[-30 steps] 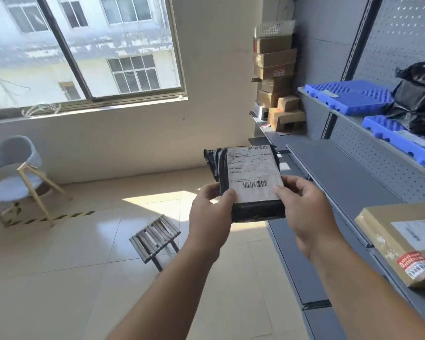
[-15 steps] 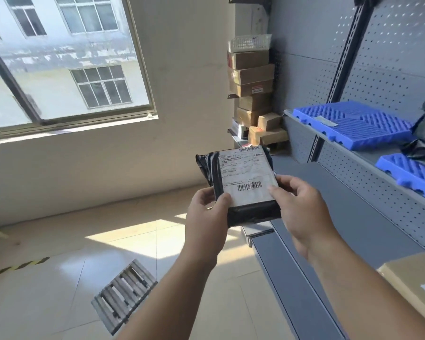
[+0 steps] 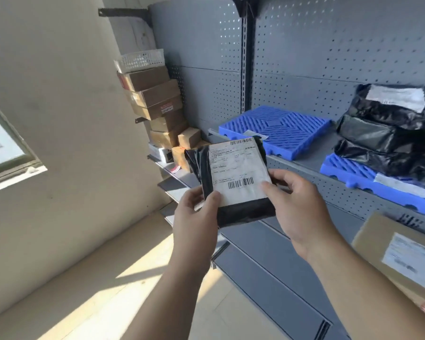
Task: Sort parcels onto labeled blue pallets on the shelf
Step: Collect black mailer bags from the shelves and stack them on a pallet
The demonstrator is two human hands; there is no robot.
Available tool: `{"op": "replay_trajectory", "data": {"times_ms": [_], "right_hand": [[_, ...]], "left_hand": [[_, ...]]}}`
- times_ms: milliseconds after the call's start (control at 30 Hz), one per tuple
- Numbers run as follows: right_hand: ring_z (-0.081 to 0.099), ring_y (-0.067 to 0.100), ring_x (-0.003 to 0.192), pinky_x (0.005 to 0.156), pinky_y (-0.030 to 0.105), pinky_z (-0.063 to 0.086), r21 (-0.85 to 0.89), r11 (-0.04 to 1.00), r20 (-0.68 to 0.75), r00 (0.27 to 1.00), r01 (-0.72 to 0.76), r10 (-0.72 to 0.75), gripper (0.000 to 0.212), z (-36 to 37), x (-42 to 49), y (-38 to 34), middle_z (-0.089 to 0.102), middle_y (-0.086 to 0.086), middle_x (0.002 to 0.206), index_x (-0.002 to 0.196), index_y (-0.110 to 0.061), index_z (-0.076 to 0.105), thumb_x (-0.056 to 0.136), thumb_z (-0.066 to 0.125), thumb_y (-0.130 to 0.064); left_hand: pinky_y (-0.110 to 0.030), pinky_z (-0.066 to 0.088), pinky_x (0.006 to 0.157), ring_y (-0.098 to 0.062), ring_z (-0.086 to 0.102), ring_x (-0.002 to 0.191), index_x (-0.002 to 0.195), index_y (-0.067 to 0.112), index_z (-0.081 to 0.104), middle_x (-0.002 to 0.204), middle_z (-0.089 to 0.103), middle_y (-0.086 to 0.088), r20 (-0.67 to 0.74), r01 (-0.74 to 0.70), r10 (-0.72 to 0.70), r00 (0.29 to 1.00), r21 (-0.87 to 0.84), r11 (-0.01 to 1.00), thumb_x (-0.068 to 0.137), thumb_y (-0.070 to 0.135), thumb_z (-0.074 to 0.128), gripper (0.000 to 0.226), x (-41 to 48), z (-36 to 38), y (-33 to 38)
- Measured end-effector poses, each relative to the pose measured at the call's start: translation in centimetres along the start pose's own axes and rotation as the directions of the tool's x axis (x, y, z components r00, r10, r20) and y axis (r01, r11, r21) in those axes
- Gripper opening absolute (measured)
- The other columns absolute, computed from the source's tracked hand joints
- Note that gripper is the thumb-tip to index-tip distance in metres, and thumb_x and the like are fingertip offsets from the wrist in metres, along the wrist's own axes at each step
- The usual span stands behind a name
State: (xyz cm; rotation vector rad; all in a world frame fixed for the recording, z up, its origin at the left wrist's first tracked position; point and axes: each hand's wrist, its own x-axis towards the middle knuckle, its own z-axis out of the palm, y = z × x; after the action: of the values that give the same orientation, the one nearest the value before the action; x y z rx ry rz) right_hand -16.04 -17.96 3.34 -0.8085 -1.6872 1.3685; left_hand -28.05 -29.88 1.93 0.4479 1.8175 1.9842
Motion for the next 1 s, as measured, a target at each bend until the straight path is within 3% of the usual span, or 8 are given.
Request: {"op": "replay_trajectory", "data": {"times_ms": [133,267,367,467,600,667,800,1000], "right_hand": [[0.069,-0.008,0.089,0.07,0.014,0.05,-0.031,0.998,-0.096,0.994,0.057,-0.06,0.015,-2.4,2.2,-0.9,0.074,-0.028,0.094,0.099,-0.038,0.071,0.086,0.066,-0.032],[0.068,-0.007,0.09,0.076,0.017,0.047,-0.041,0.994,-0.207,0.972,0.105,-0.111,0.014,-5.8,4.3,-2.1,0.074,-0.028,0.096,0.101,-0.036,0.071,0.091,0.07,-0.026],[0.069,-0.003,0.088,0.075,0.016,0.047,-0.035,0.991,-0.266,0.954,0.13,-0.135,0.015,-8.5,5.6,-3.2,0.076,-0.021,0.094,0.104,-0.031,0.073,0.092,0.07,-0.021],[0.068,-0.003,0.074,0.063,0.01,0.047,-0.079,0.982,-0.31,0.932,0.169,-0.186,0.019,-11.5,6.2,-4.1,0.077,-0.02,0.093,0.109,-0.028,0.075,0.093,0.068,-0.021],[0.067,0.0,0.074,0.059,0.011,0.047,-0.147,0.972,-0.37,0.901,0.184,-0.227,0.016,-15.1,6.3,-5.1,0.076,-0.021,0.098,0.101,-0.037,0.073,0.094,0.066,-0.025],[0.068,-0.002,0.083,0.069,0.017,0.047,-0.176,0.97,-0.412,0.883,0.165,-0.225,0.016,-16.6,6.2,-5.4,0.076,-0.023,0.098,0.099,-0.037,0.073,0.095,0.066,-0.024],[0.068,-0.008,0.087,0.063,0.011,0.05,-0.23,0.964,-0.532,0.812,0.135,-0.241,0.017,-19.3,6.2,-5.9,0.074,-0.03,0.095,0.096,-0.041,0.073,0.094,0.066,-0.026],[0.071,0.006,0.102,0.095,0.042,0.055,-0.254,0.965,-0.698,0.678,0.07,-0.233,0.029,-22.4,6.9,-6.5,0.076,-0.019,0.105,0.108,-0.037,0.074,0.082,0.063,-0.038]], "left_hand": [[-0.022,0.059,0.065,-0.016,0.076,0.088,0.104,0.028,0.074,0.1,0.079,0.007,0.112,-0.023,0.026,0.993,-0.026,0.999,0.077,0.036,0.068,0.029,2.2,3.8,1.7],[-0.036,0.061,0.077,-0.018,0.076,0.092,0.098,0.032,0.075,0.101,0.079,0.007,0.216,-0.052,0.058,0.975,-0.036,0.998,0.078,0.036,0.068,0.021,3.4,8.1,3.6],[-0.035,0.06,0.079,-0.016,0.075,0.089,0.098,0.031,0.075,0.098,0.079,0.009,0.266,-0.097,0.103,0.958,-0.034,0.995,0.078,0.037,0.067,0.022,3.8,11.6,4.8],[-0.042,0.06,0.087,-0.021,0.075,0.095,0.099,0.032,0.075,0.1,0.079,0.008,0.319,-0.135,0.138,0.937,-0.032,0.99,0.078,0.038,0.067,0.023,3.8,15.0,5.7],[-0.032,0.058,0.08,-0.011,0.075,0.091,0.097,0.037,0.073,0.102,0.078,0.013,0.404,-0.175,0.181,0.897,-0.052,0.983,0.078,0.04,0.068,0.02,3.6,19.1,6.3],[-0.024,0.055,0.075,-0.006,0.074,0.088,0.1,0.037,0.072,0.102,0.077,0.015,0.464,-0.175,0.181,0.867,-0.057,0.983,0.08,0.04,0.067,0.021,3.4,21.0,6.4],[-0.008,0.047,0.056,0.0,0.07,0.074,0.103,0.037,0.071,0.093,0.075,0.021,0.585,-0.262,0.242,0.774,-0.053,0.964,0.083,0.038,0.065,0.021,3.3,24.8,7.0],[-0.015,0.052,0.056,-0.003,0.073,0.074,0.099,0.04,0.068,0.087,0.076,0.021,0.742,-0.387,0.285,0.607,-0.037,0.921,0.089,0.035,0.064,0.012,3.5,29.7,8.3]]}}
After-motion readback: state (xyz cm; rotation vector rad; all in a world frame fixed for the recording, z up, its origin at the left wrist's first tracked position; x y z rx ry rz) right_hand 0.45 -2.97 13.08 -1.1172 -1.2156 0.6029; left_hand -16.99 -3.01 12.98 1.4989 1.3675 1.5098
